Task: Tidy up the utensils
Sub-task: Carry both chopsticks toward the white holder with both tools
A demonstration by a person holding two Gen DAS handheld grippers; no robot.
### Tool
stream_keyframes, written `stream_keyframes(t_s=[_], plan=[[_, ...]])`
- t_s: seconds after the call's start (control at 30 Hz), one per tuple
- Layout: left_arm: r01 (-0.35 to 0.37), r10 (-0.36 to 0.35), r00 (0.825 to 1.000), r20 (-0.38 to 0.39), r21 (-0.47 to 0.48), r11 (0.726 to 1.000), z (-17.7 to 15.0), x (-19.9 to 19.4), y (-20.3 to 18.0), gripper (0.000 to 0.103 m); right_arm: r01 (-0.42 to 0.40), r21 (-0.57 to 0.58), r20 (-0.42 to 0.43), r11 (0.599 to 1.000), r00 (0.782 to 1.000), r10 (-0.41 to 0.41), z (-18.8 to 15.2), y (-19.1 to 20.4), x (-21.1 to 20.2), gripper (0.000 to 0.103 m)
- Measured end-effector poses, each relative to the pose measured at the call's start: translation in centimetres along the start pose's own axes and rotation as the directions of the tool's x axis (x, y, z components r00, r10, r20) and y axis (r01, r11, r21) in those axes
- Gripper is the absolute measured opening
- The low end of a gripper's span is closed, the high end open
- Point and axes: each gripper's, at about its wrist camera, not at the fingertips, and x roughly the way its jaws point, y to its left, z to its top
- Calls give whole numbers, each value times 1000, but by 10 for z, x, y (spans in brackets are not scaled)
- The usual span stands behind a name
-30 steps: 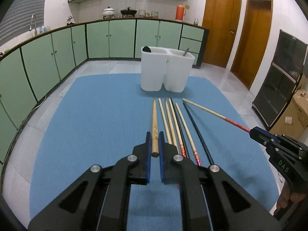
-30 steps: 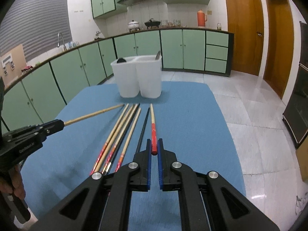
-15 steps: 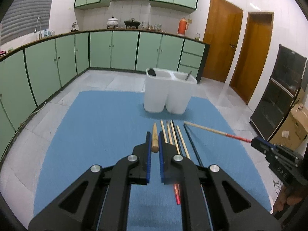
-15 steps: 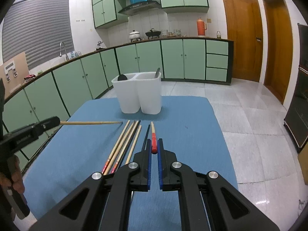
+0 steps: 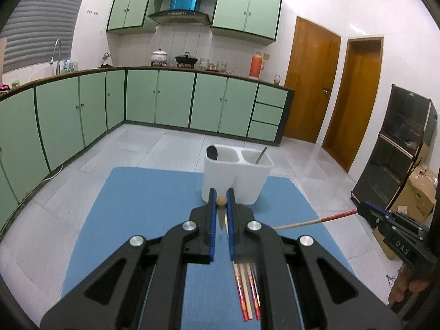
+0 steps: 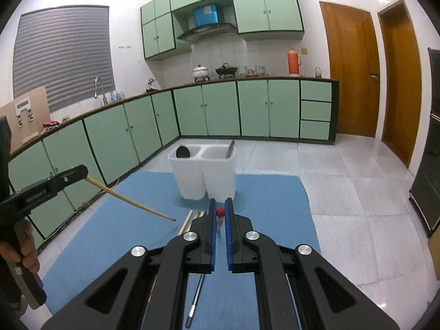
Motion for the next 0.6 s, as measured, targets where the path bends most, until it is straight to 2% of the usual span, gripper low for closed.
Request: stream_keyframes(t_s=[0.33,0.6], plan=[[6,-7,999,33,19,1000,20,-5,-8,6,-41,-44,12,998,999,42,40,1,6,6],[19,-21,994,105,20,1000,55,-17,-6,6,-114,-86,63,990,991,120,95,5,5,6]])
